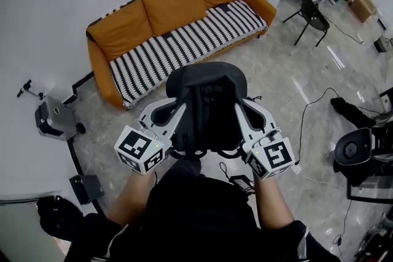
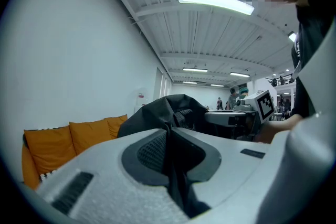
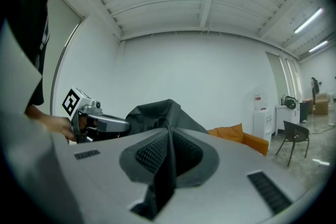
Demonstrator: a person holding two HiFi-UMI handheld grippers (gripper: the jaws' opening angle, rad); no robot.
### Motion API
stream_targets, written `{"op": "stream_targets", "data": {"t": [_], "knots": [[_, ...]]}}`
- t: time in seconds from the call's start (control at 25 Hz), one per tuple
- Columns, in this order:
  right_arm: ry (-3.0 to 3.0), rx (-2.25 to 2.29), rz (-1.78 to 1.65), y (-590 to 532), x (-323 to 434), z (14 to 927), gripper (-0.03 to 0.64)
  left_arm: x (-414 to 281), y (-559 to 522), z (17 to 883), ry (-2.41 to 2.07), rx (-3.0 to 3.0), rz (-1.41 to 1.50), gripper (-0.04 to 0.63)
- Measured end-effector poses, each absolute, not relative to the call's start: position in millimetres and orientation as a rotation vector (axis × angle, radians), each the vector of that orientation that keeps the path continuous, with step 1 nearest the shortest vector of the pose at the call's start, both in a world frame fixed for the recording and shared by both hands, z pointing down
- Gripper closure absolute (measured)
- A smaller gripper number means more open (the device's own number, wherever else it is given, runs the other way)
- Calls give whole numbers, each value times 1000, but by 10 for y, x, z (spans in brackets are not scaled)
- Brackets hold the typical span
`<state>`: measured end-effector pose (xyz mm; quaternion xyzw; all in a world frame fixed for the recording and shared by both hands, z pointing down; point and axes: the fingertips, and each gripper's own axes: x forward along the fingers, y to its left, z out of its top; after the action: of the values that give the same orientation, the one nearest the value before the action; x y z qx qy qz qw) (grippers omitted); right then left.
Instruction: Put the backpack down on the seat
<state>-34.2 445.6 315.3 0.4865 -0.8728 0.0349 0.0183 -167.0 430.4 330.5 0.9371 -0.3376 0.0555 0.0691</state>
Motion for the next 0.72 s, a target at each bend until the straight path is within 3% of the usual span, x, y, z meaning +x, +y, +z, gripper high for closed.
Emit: {"op": "stream_targets", "data": {"t": [0.72], "knots": [[-2669,1549,85,3109,-511,3046,578,-1818,2917,3193,-967,2844,91,555]]}}
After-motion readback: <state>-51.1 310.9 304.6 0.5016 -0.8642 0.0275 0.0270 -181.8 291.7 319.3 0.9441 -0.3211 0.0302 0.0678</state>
